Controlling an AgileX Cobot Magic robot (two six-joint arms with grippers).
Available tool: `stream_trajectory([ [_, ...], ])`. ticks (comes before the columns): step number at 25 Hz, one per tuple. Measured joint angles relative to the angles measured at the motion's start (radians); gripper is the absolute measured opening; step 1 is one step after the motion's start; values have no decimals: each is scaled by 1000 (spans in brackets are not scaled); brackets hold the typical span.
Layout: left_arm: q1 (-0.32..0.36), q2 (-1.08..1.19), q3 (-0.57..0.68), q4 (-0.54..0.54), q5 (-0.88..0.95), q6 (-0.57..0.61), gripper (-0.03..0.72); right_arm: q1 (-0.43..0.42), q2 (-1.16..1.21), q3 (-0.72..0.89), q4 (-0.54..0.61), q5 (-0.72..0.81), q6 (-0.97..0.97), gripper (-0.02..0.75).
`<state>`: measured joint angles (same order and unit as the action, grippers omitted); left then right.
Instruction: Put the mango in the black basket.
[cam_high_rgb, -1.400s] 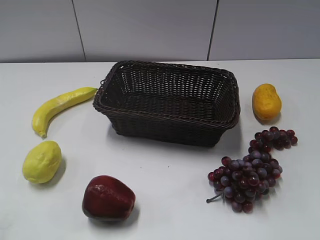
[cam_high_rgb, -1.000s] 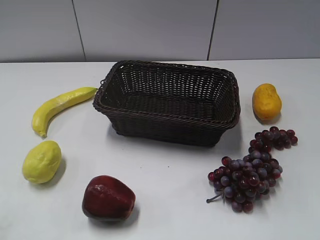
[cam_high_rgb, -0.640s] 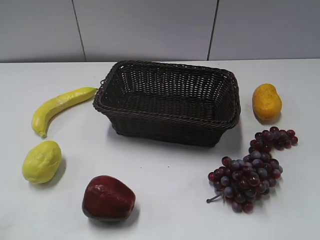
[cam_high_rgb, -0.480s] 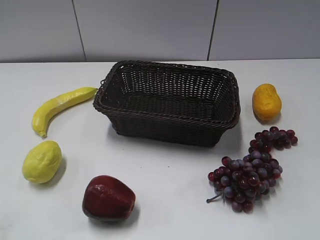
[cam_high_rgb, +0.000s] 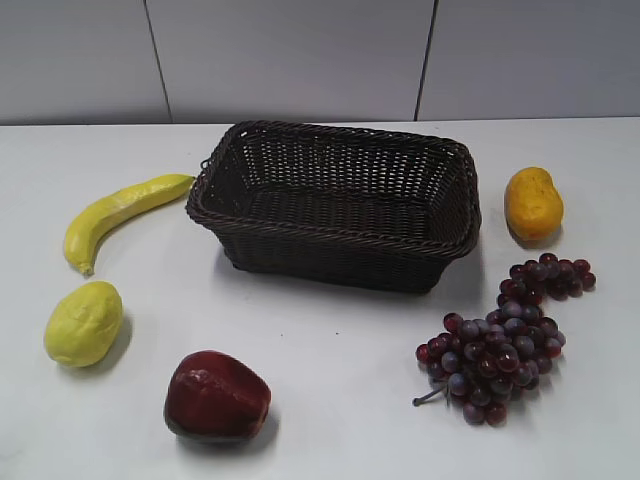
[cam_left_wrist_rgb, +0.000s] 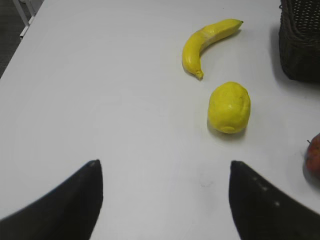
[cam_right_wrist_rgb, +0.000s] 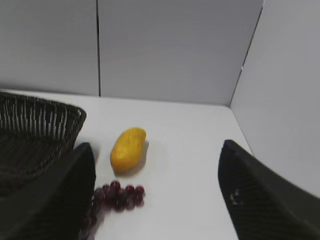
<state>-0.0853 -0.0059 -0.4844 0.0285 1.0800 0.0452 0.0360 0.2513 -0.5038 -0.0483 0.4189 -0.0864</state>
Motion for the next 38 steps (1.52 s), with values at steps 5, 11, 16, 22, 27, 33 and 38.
stream_trajectory([
  [5, 0, 0, 0, 0, 0, 0, 589, 0, 289, 9, -1, -303, 0, 590],
  [11, 0, 0, 0, 0, 0, 0, 589, 0, 687, -57, 1, -431, 1, 588],
  [16, 0, 0, 0, 0, 0, 0, 589, 0, 1004, -279, 11, -261, 1, 588],
  [22, 0, 0, 0, 0, 0, 0, 589, 0, 1309, -594, 82, 42, 2, 593],
  [27, 0, 0, 0, 0, 0, 0, 589, 0, 1534, -778, 101, 188, 2, 666],
  [33, 0, 0, 0, 0, 0, 0, 589, 0, 1740, -947, 154, 267, 7, 674],
  [38, 0, 0, 0, 0, 0, 0, 589, 0, 1847, -1015, 157, 276, 43, 674],
])
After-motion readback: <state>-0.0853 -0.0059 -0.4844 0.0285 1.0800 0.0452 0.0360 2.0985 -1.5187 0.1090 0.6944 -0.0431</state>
